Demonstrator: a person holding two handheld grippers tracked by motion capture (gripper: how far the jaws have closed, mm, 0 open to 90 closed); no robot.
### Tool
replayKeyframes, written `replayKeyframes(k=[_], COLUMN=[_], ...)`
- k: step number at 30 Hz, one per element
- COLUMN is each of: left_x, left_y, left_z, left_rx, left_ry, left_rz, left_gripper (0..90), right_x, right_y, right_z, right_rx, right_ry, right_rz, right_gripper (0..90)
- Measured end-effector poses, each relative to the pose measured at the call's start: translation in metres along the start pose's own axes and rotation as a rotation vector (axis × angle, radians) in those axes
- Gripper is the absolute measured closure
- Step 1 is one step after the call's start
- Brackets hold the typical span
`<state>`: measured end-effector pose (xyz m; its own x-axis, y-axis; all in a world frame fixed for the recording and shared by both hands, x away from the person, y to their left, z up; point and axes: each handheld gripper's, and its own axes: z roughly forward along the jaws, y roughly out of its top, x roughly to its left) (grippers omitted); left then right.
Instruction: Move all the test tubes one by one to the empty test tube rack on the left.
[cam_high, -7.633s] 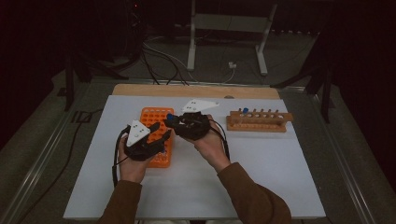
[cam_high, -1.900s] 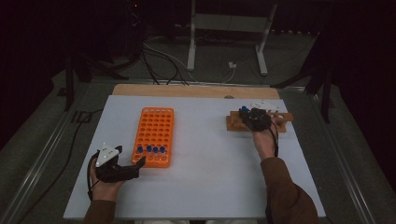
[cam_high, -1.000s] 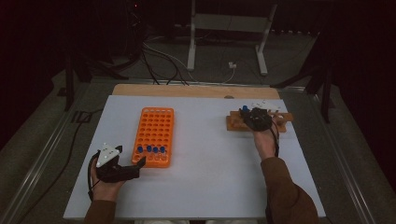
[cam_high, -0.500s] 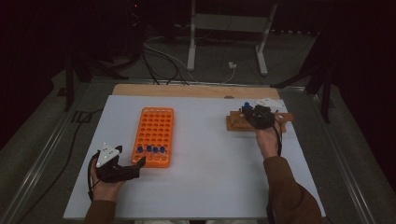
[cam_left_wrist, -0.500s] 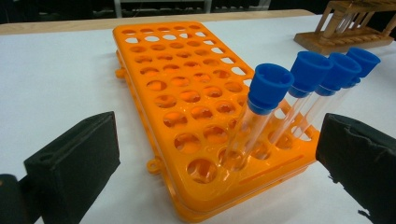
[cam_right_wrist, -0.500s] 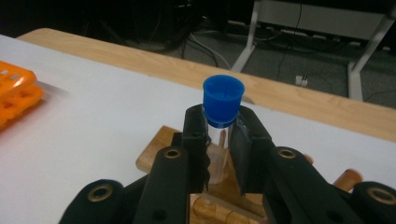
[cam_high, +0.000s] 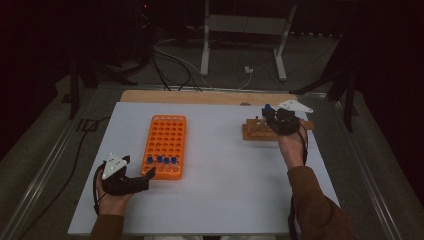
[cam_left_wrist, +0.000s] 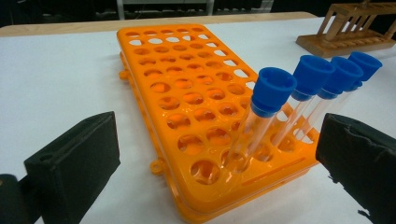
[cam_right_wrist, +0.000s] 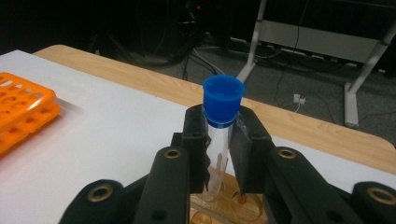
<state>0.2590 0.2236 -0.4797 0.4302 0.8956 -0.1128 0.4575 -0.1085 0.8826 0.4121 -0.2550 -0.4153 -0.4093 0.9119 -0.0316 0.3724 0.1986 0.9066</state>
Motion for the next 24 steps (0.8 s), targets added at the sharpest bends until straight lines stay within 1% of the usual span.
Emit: replayKeyframes(k=[8,11,14,20,24], left_x=[-0.001,-0.002,-0.004,-0.010,-0.016], left_y=[0.003,0.008,0.014,0.031,0.042], left_z=[-0.004,-0.006,-0.008,-0.012,-0.009], left_rx=[-0.012,-0.026,-0.042,-0.071,-0.084], left_ry=[0.013,0.017,0.018,0.012,0.006], left_rz=[0.005,0.007,0.019,0.043,0.053], left_gripper=[0.6,0.7,0.7,0.7,0.7], right_x=[0.003,0.006,0.011,0.025,0.037], right_y=[0.007,0.009,0.010,0.013,0.017], right_z=[-0.007,-0.009,-0.011,-0.011,-0.011], right_rx=[-0.020,-0.024,-0.024,-0.022,-0.019], right_ry=[0.024,0.039,0.058,0.118,0.172], right_rz=[-0.006,-0.007,-0.014,-0.021,-0.017], right_gripper=[77.3,77.3,77.3,77.3,77.3])
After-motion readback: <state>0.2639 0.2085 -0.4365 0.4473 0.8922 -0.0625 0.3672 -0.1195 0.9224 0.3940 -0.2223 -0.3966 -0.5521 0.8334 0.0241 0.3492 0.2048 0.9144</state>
